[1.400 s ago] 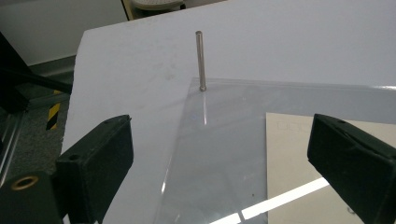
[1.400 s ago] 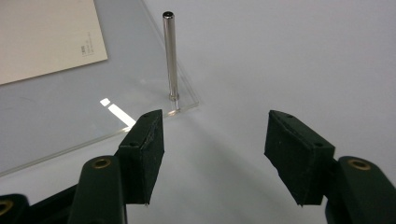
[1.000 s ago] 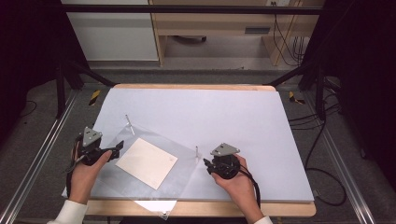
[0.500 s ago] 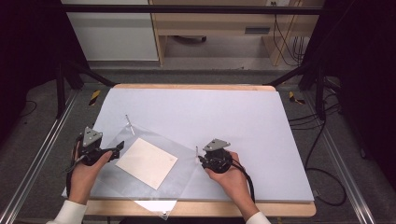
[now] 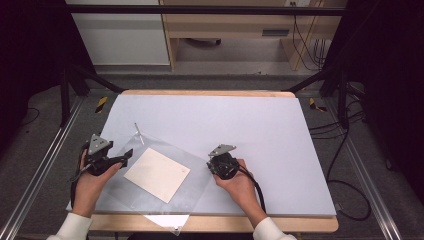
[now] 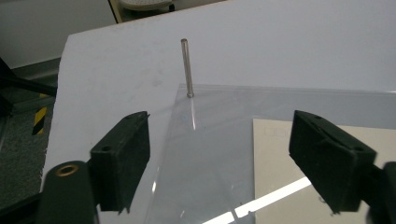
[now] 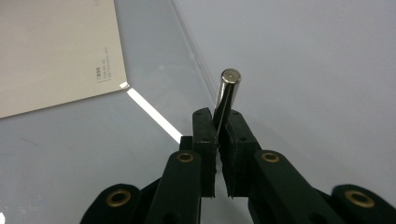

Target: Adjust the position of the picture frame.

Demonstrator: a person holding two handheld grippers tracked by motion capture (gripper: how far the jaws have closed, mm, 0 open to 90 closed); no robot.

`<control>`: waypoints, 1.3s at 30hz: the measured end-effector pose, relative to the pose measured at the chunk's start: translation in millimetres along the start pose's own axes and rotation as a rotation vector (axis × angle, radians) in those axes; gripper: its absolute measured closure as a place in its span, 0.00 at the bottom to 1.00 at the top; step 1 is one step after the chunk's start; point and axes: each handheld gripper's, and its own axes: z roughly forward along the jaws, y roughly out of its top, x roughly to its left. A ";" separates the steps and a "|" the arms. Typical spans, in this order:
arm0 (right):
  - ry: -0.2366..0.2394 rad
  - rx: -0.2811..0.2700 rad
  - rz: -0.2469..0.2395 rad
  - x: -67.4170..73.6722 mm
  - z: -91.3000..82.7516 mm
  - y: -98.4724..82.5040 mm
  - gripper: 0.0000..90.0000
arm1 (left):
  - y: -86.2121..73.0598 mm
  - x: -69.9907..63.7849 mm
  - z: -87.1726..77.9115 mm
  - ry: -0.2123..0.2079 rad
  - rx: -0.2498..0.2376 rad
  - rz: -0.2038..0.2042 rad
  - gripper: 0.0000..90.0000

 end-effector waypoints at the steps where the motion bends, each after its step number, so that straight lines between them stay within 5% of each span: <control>1: -0.002 0.002 -0.001 0.2 0.0 0.3 0.95 | 2.1 0.8 1.6 -0.002 0.000 0.002 0.27; 15: 0.005 -0.005 -0.002 -0.5 -1.3 3.4 0.94 | 19.1 17.5 76.6 -0.003 0.129 0.076 0.57; 24: -0.002 -0.002 -0.008 0.5 -1.2 4.6 0.95 | 23.3 22.5 94.2 0.016 0.109 -0.002 0.66; 34: -0.002 0.000 -0.005 0.3 -1.3 4.9 0.95 | 26.7 19.8 112.7 0.019 0.139 0.012 0.80; 36: 0.000 -0.001 -0.001 0.2 -1.3 4.8 0.95 | 27.6 19.0 115.6 0.037 0.147 0.048 0.84; 39: 0.000 -0.003 0.002 0.0 -1.0 4.9 0.95 | 28.6 19.3 116.8 0.035 0.139 0.033 0.91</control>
